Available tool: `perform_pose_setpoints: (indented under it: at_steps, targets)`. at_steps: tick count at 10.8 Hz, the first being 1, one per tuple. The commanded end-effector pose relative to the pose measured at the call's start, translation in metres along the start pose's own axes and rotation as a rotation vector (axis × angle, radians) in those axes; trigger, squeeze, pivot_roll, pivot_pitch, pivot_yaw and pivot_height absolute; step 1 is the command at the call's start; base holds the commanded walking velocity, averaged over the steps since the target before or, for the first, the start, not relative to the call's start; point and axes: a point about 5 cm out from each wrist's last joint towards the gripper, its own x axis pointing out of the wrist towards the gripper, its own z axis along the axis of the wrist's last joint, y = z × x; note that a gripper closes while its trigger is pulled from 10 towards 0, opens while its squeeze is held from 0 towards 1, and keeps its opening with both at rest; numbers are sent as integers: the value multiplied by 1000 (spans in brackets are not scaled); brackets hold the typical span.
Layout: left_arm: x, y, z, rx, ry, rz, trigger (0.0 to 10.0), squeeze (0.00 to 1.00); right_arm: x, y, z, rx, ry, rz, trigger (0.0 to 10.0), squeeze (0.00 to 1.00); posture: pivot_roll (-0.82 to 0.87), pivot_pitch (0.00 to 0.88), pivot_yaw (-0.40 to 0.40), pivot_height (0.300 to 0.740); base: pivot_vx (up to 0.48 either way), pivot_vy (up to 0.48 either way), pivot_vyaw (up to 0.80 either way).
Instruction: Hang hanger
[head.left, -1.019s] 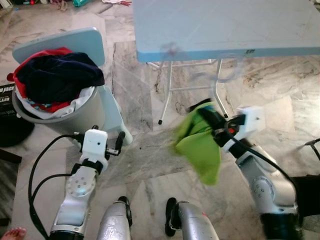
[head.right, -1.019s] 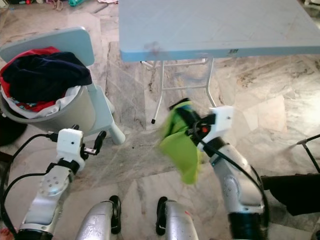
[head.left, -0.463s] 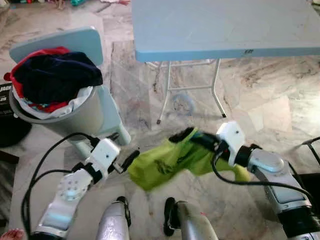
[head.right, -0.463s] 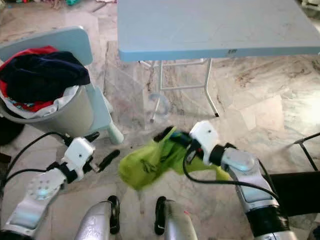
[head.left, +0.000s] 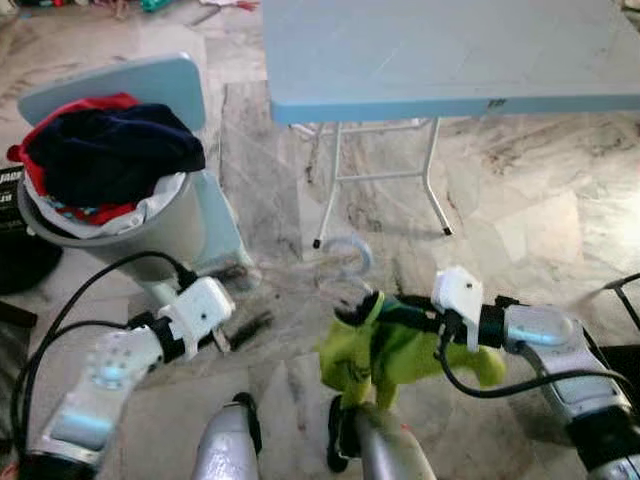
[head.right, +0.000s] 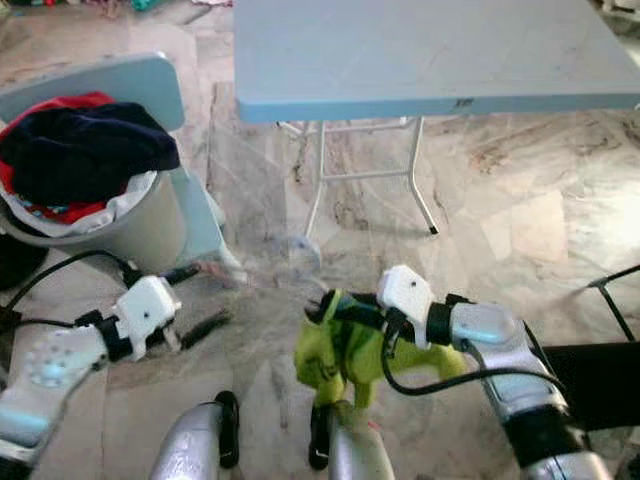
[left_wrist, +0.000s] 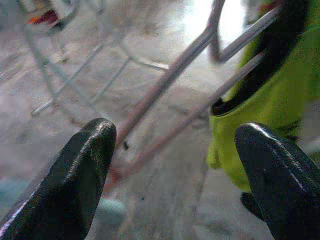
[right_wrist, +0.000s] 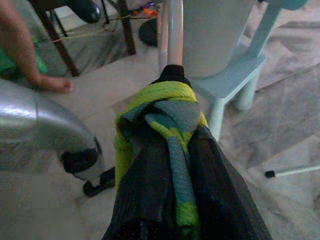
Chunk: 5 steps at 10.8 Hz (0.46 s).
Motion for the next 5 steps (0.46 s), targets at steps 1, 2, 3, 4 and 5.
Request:
perform_pose_setpoints:
  at_steps: [1, 2, 3, 4, 5]
  targets:
    - [-2, -6, -3, -16, 9, -51, 10000, 0, 3, 6, 2, -8, -18, 61, 10000, 0, 97, 233, -79, 740, 0, 0, 0]
    - [-3, -5, -6, -22, 30, -67, 10000, 0, 5, 10, 2, -5, -22, 90, 10000, 0, 93, 236, -79, 740, 0, 0, 0]
    - [-3, -6, -9, -37, 45, -95, 10000, 0, 8, 16, 0, -10, -28, 127, 10000, 0, 96, 238, -79, 740, 0, 0, 0]
    - [-3, -7, -15, -51, 67, -129, 10000, 0, 10, 18, 1, -7, -49, 155, 10000, 0, 94, 242, -77, 740, 0, 0, 0]
    - [-5, -8, -21, -104, 82, -154, 10000, 0, 12, 22, 6, 6, -68, 221, 10000, 0, 84, 246, -75, 740, 0, 0, 0]
